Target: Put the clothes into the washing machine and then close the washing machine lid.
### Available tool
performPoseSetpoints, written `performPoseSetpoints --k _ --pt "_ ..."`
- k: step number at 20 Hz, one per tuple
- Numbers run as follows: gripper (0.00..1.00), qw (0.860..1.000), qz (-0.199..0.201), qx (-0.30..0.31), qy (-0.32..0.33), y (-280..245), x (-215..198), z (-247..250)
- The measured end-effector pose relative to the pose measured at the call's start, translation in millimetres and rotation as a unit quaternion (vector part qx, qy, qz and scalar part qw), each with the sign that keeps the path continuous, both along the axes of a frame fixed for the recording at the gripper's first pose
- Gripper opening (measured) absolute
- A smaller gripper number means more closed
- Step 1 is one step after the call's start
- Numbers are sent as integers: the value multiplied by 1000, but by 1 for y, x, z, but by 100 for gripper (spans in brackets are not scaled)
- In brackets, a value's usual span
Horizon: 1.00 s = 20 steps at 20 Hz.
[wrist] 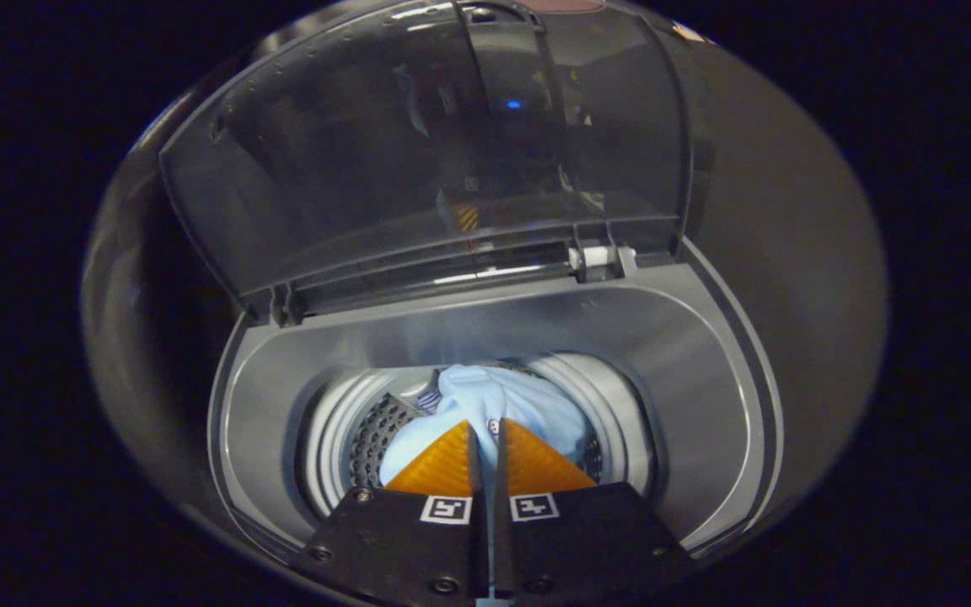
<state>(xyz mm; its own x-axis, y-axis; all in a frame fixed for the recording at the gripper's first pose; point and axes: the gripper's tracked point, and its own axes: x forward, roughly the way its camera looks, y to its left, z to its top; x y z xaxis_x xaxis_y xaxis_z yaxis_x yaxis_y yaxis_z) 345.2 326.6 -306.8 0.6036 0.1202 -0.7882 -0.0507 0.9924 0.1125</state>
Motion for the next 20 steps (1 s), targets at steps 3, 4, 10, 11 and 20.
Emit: performPoseSetpoints --k 3,4,10,11,20 --pt "4 1000 -23 6 20 -5 -1 -8" --pt "4 999 -33 7 25 -8 0 -9" --pt "22 998 -57 12 15 -16 3 -6" --pt "33 999 -52 9 7 -16 3 -2" --pt "98 997 -52 15 -60 -3 7 68"
